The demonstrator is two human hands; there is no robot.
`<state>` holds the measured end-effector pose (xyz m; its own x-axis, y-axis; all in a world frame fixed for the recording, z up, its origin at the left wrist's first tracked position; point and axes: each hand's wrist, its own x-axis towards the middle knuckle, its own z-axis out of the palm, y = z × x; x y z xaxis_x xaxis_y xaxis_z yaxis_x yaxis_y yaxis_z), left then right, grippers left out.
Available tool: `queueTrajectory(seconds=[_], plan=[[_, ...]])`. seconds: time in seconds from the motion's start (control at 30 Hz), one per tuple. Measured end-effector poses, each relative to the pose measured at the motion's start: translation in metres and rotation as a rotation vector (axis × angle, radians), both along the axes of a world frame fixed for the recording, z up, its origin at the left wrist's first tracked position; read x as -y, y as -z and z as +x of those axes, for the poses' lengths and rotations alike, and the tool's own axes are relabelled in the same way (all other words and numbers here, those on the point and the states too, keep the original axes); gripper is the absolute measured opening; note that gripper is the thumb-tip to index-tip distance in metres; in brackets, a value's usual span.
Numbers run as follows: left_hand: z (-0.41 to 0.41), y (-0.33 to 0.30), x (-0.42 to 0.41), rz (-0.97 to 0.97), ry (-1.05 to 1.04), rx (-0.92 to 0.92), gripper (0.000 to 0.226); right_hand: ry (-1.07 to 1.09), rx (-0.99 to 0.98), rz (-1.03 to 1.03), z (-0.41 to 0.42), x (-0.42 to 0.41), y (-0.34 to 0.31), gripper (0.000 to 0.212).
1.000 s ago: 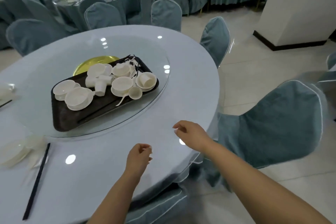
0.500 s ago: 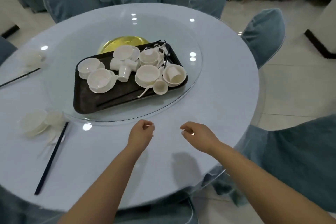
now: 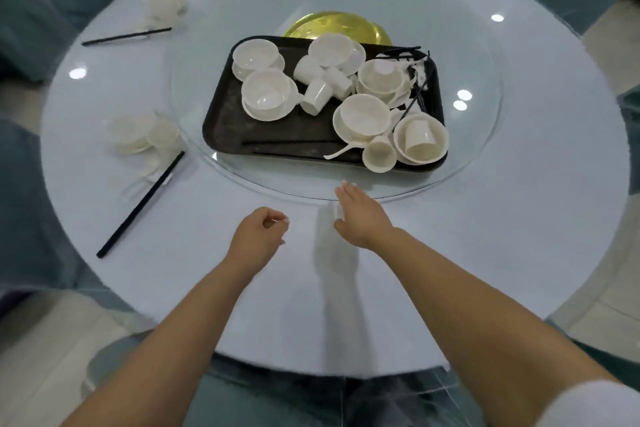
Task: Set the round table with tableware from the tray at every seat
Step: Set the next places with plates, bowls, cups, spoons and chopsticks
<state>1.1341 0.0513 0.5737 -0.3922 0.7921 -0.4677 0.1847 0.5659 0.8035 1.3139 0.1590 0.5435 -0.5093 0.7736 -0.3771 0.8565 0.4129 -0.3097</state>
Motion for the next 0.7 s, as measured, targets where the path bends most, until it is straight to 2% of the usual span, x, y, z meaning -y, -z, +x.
queueTrajectory(seconds=[0.1,0.23,0.47,0.7], plan=[[0.001,0.001,0.01,-0.01,-0.075,-0.031,0.004,-0.097,0.129,0.004,0.008,-0.017,0.018,0.071],[0.016,0.006,0.01,-0.044,-0.129,-0.051,0.005,-0.152,0.206,0.049,0.047,-0.029,0.038,0.074],[0.072,0.015,-0.018,-0.067,-0.178,0.02,0.006,-0.176,0.085,0.066,0.087,-0.046,0.049,0.074],[0.099,0.009,-0.05,-0.053,-0.177,0.025,0.008,-0.123,0.063,0.129,0.138,-0.067,0.057,0.068]])
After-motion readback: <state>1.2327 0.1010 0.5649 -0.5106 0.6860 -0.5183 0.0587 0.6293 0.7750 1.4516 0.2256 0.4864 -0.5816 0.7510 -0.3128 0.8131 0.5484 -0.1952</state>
